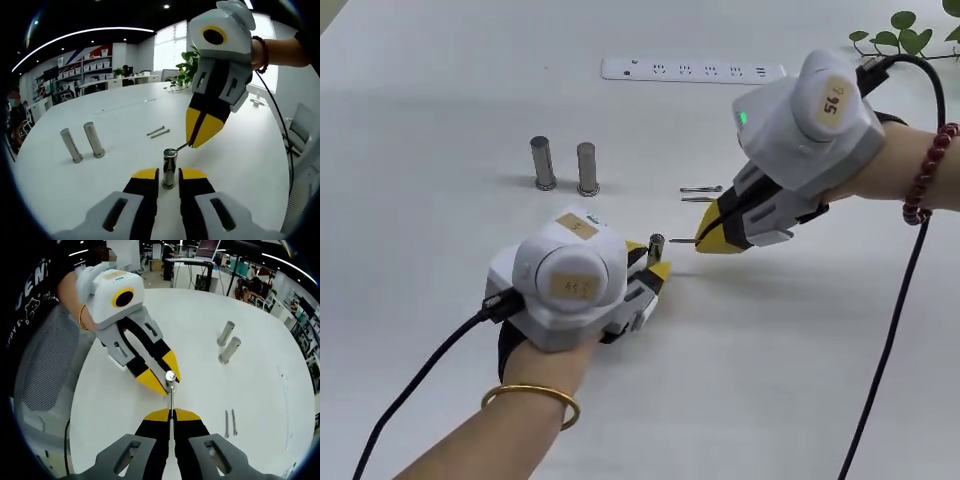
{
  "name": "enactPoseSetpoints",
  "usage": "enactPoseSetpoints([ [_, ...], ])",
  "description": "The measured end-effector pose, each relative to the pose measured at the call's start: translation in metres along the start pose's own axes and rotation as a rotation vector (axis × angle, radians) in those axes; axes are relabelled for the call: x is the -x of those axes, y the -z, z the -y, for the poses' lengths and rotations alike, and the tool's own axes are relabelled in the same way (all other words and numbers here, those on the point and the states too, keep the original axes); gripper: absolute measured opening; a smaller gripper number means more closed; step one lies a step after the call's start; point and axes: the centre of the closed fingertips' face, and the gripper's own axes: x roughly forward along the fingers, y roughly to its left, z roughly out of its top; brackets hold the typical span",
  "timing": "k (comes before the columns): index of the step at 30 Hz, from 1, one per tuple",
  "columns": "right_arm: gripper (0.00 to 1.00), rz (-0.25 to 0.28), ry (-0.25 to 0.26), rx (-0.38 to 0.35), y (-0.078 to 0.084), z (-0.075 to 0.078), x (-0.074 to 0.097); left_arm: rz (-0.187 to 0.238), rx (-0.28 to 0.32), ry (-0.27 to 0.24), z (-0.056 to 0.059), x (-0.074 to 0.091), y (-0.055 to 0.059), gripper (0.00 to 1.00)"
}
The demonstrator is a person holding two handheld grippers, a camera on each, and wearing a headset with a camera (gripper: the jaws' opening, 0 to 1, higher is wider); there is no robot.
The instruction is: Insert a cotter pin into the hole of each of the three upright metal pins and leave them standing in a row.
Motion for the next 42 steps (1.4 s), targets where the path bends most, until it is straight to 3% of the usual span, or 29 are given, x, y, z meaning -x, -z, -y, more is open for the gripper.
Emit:
enactPoseSetpoints([
  [7,0.00,0.007,-0.002,0.014,-0.004,0.001,-0.002,0.003,-0.002,0.011,0.001,-0.001,-0.001,0.06],
  [24,0.00,-0.004,-0.004,0.061,-0.008,0.001,-0.002,0.003,-0.057,0.030,0.001,-0.002,-0.001,0.06],
  [42,0.00,0.000,0.005,0.082,-0.011,0.002,0.000,0.003,-0.060,0.047,0.001,-0.002,0.000,0.05],
])
